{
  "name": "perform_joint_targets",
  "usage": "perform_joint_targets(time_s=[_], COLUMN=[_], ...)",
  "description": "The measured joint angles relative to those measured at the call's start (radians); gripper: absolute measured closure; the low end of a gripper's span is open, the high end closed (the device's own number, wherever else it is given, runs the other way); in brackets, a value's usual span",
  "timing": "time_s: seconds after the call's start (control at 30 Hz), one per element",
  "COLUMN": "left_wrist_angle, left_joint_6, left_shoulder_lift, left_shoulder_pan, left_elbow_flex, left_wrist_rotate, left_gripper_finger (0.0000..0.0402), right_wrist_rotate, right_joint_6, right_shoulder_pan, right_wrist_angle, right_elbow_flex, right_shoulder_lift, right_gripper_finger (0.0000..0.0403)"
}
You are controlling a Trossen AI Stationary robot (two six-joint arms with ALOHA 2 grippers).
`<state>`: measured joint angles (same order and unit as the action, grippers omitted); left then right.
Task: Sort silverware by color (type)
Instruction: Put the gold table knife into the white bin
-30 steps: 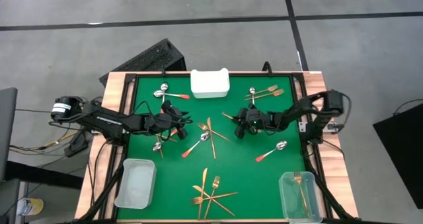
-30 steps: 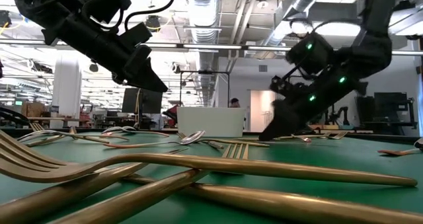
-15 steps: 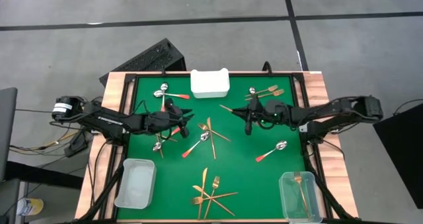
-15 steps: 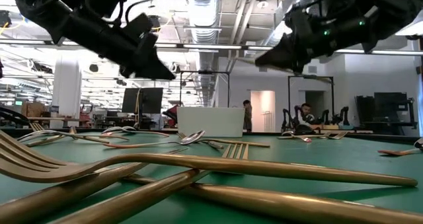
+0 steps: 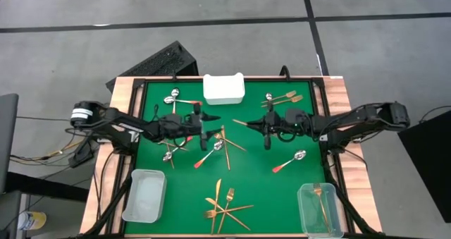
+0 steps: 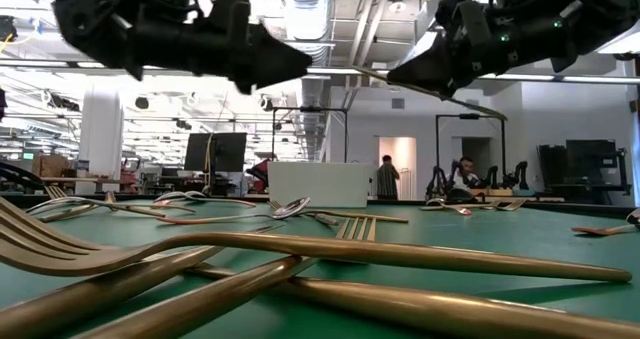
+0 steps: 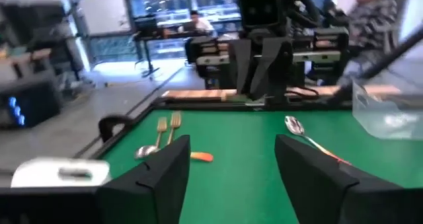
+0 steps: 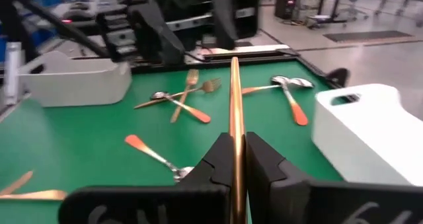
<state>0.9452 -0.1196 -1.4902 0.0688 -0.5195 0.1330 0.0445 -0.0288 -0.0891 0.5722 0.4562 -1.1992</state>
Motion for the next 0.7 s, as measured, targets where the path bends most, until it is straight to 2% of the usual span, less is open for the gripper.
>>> perform_joint_targets(time_s=[0.1,0.3,0.37,0.5,0.7], left_wrist_angle=[-0.056,-0.271,-0.327,-0.41,-0.417], left_joint_6=[-0.121,-0.411,-0.456,-0.494,-0.557], left_shoulder_lift=[-0.058,-0.135,-0.154,-0.167,-0.167], left_shoulder_pan=[-0.032,-0.104,-0.117,-0.125,-0.125], left_elbow_flex=[-0.088,-0.268,-0.315,-0.357,-0.361], left_wrist_rotate=[0.042,0.313,0.369,0.413,0.484], left_gripper_finger=[0.0186,0.0189,0.019,0.0191,0.0191], right_wrist_rotate=[-0.004,0.023,0.052,0.088,0.089], right_joint_6=[-0.031,-0.138,-0.16,-0.188,-0.249], right_shoulder_pan=[0.008,0.011,0.011,0.008,-0.005], right_wrist_angle=[-0.02,-0.114,-0.134,-0.14,-0.146], right_elbow_flex=[0.014,0.032,0.032,0.032,0.033], right_shoulder_lift=[0.0,0.0,0.0,0.0,0.0], right_gripper_finger=[0.0373,0.0373,0.0373,0.0373,0.0373])
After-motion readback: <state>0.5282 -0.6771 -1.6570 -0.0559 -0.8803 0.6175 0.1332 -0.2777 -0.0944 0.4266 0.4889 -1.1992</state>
